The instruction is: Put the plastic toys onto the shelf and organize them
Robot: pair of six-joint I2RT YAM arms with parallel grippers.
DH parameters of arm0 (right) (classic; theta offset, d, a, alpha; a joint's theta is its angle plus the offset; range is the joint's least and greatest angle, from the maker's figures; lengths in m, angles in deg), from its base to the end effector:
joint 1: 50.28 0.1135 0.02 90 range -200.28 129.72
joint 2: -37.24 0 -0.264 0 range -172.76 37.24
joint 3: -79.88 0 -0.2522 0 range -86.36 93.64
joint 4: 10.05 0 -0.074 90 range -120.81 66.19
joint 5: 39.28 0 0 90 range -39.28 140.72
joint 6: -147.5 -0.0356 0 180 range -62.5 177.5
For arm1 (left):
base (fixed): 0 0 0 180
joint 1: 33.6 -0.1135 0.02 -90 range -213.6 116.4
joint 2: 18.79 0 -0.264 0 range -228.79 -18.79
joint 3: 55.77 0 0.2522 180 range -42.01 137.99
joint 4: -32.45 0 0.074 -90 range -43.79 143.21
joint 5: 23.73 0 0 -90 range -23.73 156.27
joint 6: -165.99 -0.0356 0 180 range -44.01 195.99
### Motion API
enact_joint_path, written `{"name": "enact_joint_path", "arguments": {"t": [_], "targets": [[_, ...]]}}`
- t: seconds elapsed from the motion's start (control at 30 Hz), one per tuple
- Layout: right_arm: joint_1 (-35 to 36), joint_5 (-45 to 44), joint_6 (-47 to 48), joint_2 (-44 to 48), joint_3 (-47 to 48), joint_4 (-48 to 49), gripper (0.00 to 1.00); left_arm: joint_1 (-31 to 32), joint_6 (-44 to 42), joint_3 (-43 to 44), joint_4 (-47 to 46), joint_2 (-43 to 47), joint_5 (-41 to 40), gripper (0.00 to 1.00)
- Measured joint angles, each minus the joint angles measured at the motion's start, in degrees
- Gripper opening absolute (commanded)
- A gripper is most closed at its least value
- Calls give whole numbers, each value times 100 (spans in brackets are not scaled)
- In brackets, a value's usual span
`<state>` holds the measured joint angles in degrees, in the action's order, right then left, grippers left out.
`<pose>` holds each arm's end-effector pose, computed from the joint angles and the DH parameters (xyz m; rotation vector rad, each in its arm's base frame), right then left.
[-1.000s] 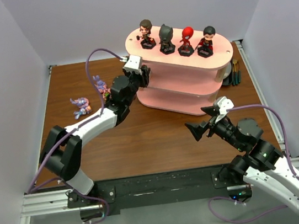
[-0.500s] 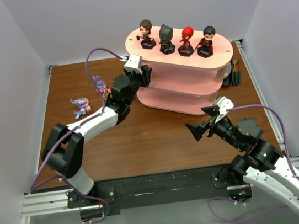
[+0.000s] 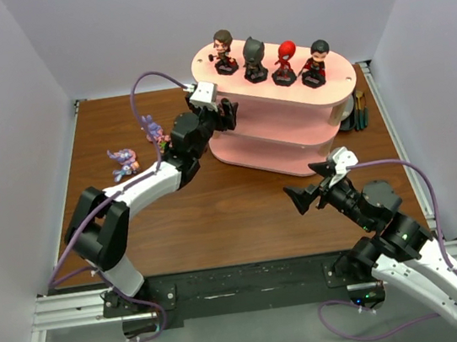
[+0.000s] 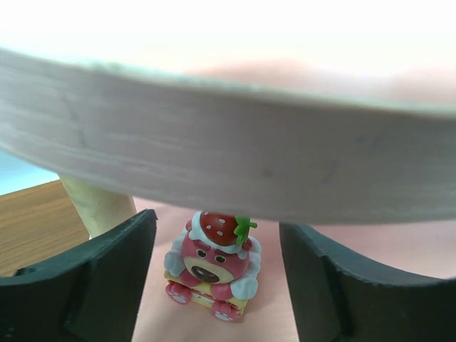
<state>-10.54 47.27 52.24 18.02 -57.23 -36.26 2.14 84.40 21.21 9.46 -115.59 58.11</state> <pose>0.0868 0.0694 0.2968 -0.4418 1.5833 0.5558 0.3257 -0.2281 0.2962 0.2499 1.5170 -0.5076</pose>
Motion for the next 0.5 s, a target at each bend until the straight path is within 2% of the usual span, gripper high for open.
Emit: {"name": "enact_joint_path", "arguments": {"t": [0.2,0.33,0.5], "targets": [[0,-2,0,0,0,-2,99,0,20,0,13,17,-2,92],[0,0,-4,0,0,-28,98,0,66,-98,81,219,-4,93],[0,13,-26,20,2,-103,98,0,103,-568,236,964,-61,93]]}}
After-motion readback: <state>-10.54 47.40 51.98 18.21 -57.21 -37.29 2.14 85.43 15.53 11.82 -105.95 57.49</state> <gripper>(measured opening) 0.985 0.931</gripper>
